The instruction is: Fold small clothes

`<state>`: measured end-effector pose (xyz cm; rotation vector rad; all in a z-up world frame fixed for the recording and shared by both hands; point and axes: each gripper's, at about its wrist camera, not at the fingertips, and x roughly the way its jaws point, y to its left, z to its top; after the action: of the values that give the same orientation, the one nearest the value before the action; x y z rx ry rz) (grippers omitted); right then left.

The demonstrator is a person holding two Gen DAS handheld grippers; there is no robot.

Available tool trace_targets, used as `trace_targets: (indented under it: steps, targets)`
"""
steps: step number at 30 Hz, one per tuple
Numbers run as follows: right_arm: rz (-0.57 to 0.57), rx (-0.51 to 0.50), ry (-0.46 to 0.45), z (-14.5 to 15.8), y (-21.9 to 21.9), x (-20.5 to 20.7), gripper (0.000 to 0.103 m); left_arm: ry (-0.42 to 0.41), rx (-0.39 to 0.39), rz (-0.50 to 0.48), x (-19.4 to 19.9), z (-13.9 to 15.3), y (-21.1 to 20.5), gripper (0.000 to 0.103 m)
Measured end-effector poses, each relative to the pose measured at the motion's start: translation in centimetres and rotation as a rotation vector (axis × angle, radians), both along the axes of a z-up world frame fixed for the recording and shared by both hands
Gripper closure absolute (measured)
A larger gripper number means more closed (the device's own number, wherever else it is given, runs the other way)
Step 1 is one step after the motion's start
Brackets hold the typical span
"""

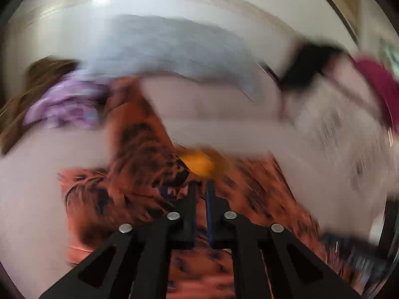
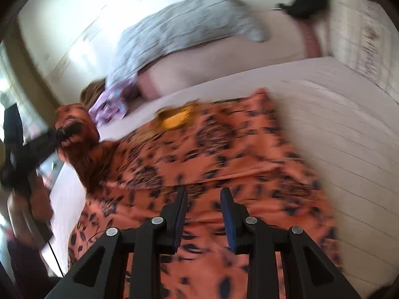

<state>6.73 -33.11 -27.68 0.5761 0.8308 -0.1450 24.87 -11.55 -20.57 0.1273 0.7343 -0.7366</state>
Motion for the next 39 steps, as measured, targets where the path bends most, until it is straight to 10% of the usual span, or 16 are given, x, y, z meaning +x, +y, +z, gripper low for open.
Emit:
trace_targets:
  steps: [4, 7, 11, 15, 19, 26, 31, 39]
  targets:
    - [-0.087, -0.027, 0.018, 0.0, -2.7, -1.7, 0.064, 0.001, 0.045, -0.099, -2.8, -0.9, -2.1, 0.051]
    - [-0.125, 0.025, -0.004, -0.1, -3.3, -2.3, 0.024, -0.039, -0.054, -0.039, -1.1, 1.3, 1.6, 0.033]
    - [-0.100, 0.098, -0.018, -0.1, -2.5, -0.1, 0.024, 0.026, -0.187, 0.261, 4.0, 1.3, 10.5, 0.020]
    - [-0.026, 0.138, -0.007, -0.4, -0.3, 4.2, 0.024, 0.171, -0.126, 0.572, 8.3, -2.3, 17.4, 0.021]
    - [-0.053, 0.267, 0.030, -2.7, -1.0, 9.8, 0.030, 0.257, 0.003, 0.722, 9.9, -5.7, 19.4, 0.022]
    - [-0.164, 0.469, 0.106, -8.3, -3.4, 14.6, 0.054, 0.225, 0.213, 0.690, 10.6, -7.4, 15.6, 0.022]
    - [-0.056, 0.294, 0.112, -6.8, 0.3, 15.6, 0.079, 0.191, 0.287, 0.631, 10.4, -7.9, 14.0, 0.022]
    - [-0.153, 0.077, -0.022, -2.3, 0.0, 12.9, 0.084, 0.168, 0.297, 0.650, 10.1, -7.7, 14.4, 0.022]
